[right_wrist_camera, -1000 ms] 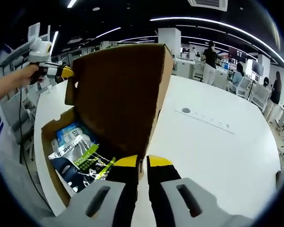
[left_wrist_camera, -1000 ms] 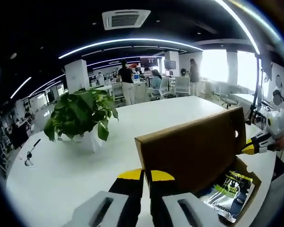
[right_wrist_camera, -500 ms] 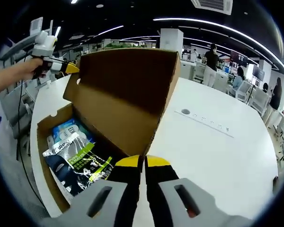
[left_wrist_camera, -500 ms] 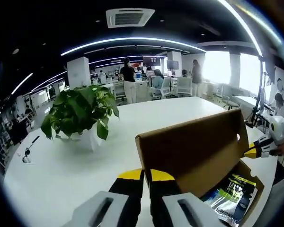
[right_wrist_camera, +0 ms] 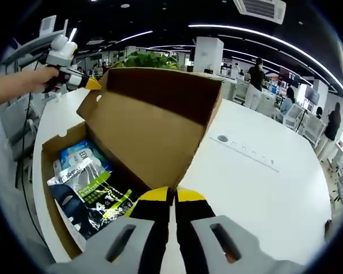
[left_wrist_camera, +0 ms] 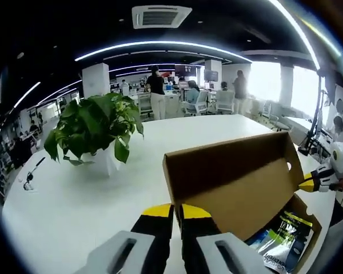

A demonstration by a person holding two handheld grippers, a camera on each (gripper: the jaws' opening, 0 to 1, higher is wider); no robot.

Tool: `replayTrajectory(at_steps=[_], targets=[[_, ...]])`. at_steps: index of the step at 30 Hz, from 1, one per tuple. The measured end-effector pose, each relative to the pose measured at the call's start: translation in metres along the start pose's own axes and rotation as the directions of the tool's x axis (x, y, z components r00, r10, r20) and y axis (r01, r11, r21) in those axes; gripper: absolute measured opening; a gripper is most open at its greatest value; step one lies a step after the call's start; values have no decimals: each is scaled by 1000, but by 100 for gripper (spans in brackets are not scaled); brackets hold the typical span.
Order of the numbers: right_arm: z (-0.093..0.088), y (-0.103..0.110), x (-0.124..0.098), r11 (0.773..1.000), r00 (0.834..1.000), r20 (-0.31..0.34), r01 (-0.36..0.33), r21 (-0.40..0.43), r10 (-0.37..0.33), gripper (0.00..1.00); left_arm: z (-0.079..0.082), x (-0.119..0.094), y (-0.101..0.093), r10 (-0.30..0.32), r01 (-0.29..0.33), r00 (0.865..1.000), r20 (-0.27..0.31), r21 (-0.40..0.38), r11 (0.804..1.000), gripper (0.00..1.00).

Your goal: Operate the shoe box by opening the lid, removing the specified soft item, and placing it in the target area until the item is outside and the box remains undamaged.

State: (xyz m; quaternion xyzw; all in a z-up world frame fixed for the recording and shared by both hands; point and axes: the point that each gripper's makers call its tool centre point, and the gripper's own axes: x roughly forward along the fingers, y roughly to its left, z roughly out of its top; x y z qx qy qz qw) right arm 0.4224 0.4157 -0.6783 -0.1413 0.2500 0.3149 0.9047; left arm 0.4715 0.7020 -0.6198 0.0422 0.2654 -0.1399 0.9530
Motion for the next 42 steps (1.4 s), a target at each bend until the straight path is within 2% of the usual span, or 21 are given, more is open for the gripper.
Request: replayTrajectory(at_steps=[3,7,19,31,42], targets=[[1,-1,1,1000,1000,1,3,-7,-3,0,-13,4,0,-6,6,999,-39,-9,1000,4],[1,-1,2,1000,1000,1,4,-1,-4,0,-24,3,0,-16,14,998,-63,-29,999,4],[2,-4,7,1000,1000,-10,3,4,-3,1,-53,-5,-2,-33,26,994,-107,-65,998,4],[0,-6,13,1000,1000,-22,-2,9,2,1,-68,-5,-4,-34,23,992,-122,-87,996,3],[-1,-9,17,1000,999,-34,-9,22,10,1,-71,-2,-5,-26,16,991,-129,-77,997,3]])
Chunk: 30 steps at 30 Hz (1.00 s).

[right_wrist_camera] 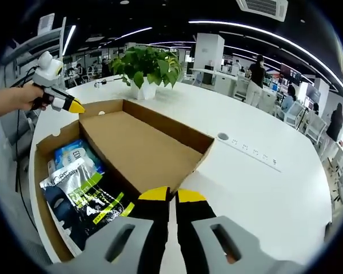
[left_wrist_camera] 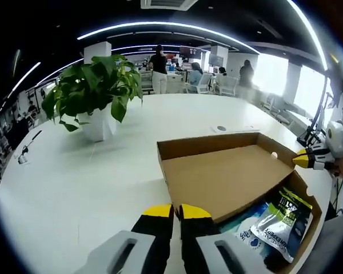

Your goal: Operate the shoe box by opening the lid, removing the specified soft item, and placing it in the target area until the item is outside and the box remains undamaged.

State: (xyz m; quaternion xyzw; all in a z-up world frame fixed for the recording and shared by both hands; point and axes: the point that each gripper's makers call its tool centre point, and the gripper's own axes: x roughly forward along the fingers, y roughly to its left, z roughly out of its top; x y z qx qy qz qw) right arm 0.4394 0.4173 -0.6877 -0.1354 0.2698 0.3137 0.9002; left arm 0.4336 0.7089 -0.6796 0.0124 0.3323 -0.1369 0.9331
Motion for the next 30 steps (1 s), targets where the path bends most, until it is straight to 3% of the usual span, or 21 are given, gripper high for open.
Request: replayTrajectory(at_steps=[30], targets=[[-2,-3,7,1000,1000,-23,-4,31,5,2,-6,6,2,12,-14,999,-51,-31,999,3]])
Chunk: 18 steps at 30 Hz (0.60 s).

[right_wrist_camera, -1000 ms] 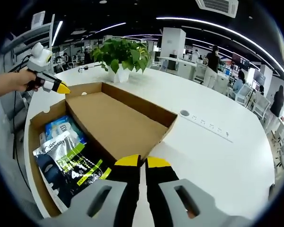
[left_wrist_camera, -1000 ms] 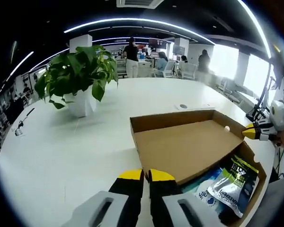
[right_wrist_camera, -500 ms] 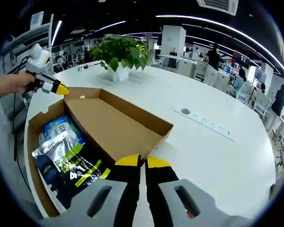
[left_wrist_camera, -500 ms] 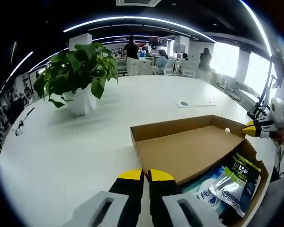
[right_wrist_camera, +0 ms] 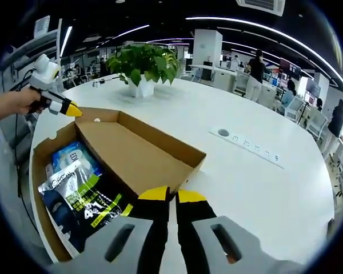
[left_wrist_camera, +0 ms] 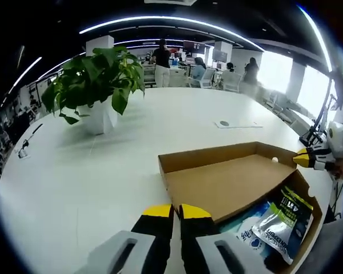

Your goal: Operate the shoe box by opening the lid, removing the specified soft item, and placing it in the target area until the item is outside and the box remains undamaged.

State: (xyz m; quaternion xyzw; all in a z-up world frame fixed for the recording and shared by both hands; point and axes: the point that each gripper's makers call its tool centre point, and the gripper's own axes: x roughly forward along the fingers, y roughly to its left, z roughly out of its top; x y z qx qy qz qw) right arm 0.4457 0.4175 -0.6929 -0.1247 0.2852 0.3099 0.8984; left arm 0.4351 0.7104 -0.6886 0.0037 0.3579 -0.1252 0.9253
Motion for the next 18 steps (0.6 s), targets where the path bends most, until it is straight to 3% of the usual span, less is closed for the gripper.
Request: replayTrajectory(at_steps=[9,18], targets=[[-1,3,-3,999,1000,-11,7,-45,-7,6,1,-3,0,11,-10,999,-30,44,999,4],[2,6,-15,1000,1000,6,-1,-18,1,15,14,-21,-5,20,-21,999,26,23,1000,17]])
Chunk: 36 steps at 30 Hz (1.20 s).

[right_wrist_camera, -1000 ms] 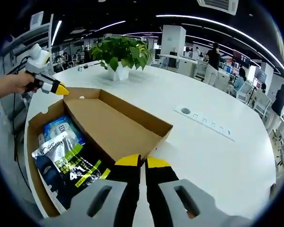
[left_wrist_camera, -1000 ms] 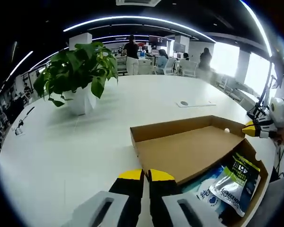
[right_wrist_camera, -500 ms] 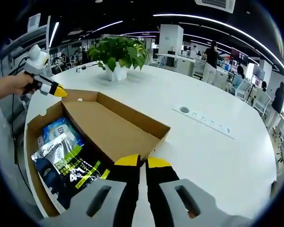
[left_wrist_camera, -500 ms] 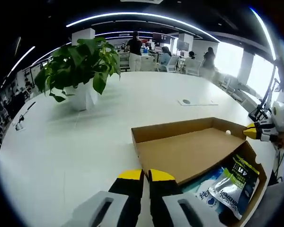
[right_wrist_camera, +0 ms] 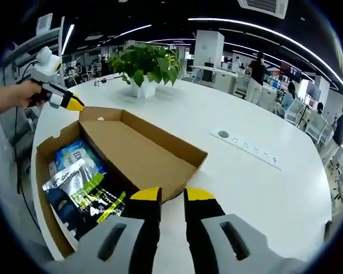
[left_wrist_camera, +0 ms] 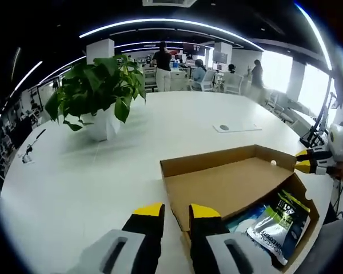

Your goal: Operate the shoe box by opening the lid, removing the specified soft item, and placing it in the target area until the item is outside and the box remains undamaged.

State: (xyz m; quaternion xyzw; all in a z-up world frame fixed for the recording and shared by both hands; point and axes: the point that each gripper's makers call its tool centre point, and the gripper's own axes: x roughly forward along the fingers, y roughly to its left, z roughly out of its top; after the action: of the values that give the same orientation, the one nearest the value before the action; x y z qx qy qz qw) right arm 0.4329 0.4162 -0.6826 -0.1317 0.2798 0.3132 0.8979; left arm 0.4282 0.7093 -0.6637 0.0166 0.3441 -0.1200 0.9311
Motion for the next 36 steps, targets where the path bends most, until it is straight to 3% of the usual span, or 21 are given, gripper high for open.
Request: replayTrajectory(at_steps=[13,36], targets=[[-4,16,-25,999,999,9,-31,7,31,33,4,-25,-29,-40,40,999,28,9,999,21],[-7,44,-89,996,993,69,-93,8,92,52,-48,-58,-105,-193,192,981,-26,-24,981,29]])
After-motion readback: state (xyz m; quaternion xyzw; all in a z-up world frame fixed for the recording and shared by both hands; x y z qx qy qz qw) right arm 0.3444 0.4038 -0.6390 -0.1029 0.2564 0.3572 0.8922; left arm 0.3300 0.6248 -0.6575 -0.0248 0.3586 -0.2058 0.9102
